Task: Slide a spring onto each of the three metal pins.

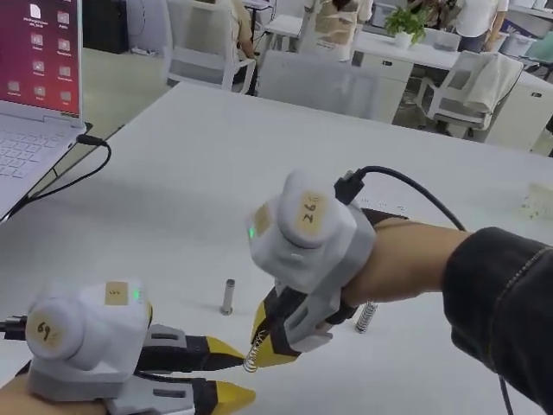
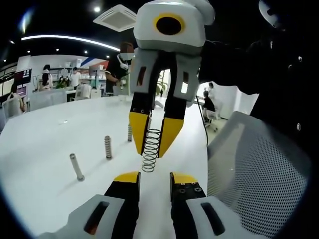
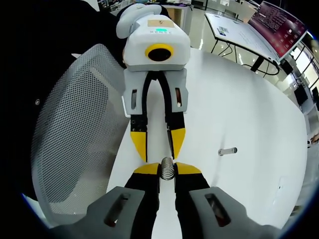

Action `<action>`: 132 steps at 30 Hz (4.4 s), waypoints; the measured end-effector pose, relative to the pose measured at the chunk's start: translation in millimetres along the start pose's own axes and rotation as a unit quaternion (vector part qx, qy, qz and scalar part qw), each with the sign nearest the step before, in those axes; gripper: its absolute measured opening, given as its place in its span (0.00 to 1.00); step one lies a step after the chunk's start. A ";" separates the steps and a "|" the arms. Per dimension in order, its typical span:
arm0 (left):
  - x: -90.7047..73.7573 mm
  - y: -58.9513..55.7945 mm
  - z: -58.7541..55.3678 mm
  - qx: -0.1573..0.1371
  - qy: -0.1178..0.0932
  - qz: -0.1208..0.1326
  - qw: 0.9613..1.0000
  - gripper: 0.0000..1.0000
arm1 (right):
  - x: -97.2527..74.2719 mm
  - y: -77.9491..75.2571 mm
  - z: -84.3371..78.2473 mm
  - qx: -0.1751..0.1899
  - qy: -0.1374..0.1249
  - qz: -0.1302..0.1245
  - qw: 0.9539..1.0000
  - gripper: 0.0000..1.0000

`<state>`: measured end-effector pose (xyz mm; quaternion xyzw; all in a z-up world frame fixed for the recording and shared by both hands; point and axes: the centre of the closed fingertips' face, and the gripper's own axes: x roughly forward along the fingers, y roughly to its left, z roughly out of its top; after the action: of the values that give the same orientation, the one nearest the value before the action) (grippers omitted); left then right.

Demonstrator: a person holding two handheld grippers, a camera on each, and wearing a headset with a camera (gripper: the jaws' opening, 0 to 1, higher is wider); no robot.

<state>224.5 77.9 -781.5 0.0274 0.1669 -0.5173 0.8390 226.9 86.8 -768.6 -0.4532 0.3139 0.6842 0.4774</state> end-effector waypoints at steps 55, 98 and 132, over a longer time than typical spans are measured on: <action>-25.8 37.2 -20.2 -0.038 -0.026 0.094 0.995 0.64 | -5.6 -110.2 4.8 0.000 0.033 -0.081 0.996 0.08; -32.1 43.1 -30.8 -0.056 -0.027 0.101 0.993 0.63 | 42.6 -121.3 -4.2 -0.001 0.066 -0.036 0.997 0.08; -34.3 46.6 -31.2 -0.060 -0.027 0.107 0.992 0.62 | 74.5 -112.5 -12.2 0.007 0.081 -0.020 0.996 0.09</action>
<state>243.5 135.8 -806.3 -0.0196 0.1710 -0.4139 0.8939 326.3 142.8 -841.6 -0.5103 0.3467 0.6333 0.4672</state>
